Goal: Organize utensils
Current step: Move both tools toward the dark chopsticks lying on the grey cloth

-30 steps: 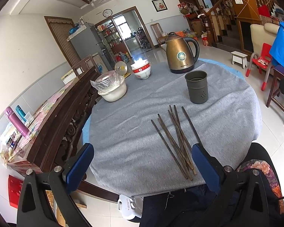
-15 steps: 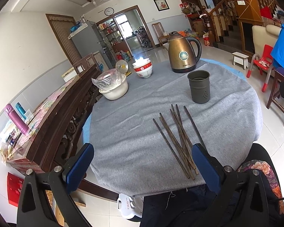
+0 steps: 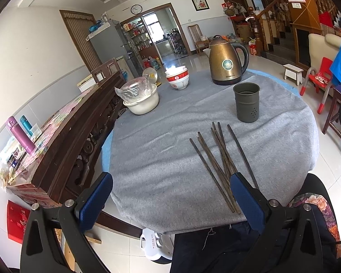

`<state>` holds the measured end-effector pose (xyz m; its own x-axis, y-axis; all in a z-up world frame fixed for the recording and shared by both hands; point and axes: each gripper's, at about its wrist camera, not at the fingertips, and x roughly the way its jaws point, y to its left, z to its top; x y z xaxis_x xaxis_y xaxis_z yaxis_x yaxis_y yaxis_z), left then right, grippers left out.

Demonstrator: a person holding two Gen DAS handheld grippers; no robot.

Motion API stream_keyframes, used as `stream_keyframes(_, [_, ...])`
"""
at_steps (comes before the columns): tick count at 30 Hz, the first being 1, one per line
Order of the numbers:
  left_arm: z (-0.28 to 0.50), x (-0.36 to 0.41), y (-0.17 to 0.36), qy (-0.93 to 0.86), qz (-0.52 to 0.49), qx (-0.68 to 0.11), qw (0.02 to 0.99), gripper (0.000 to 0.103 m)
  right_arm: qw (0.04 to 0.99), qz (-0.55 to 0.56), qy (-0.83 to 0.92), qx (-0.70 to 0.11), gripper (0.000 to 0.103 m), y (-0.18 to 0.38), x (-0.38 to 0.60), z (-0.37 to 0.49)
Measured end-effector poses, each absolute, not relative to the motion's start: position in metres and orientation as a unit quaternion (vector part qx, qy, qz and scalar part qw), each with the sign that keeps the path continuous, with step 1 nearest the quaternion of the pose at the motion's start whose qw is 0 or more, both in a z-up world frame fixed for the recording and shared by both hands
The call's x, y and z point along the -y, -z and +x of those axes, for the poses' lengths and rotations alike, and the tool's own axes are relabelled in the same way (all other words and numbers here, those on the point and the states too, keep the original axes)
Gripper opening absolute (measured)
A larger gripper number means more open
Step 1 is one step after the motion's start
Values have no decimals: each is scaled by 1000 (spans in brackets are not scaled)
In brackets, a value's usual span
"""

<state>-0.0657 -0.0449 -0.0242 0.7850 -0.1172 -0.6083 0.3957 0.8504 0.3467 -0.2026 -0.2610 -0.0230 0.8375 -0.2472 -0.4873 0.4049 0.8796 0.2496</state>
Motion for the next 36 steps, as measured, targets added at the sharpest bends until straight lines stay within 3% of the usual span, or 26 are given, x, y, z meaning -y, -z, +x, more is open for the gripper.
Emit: stream_keyframes(36, [-28,28,45,133,202,-334,911,103,935,176,140,-275,103,42,252,-159])
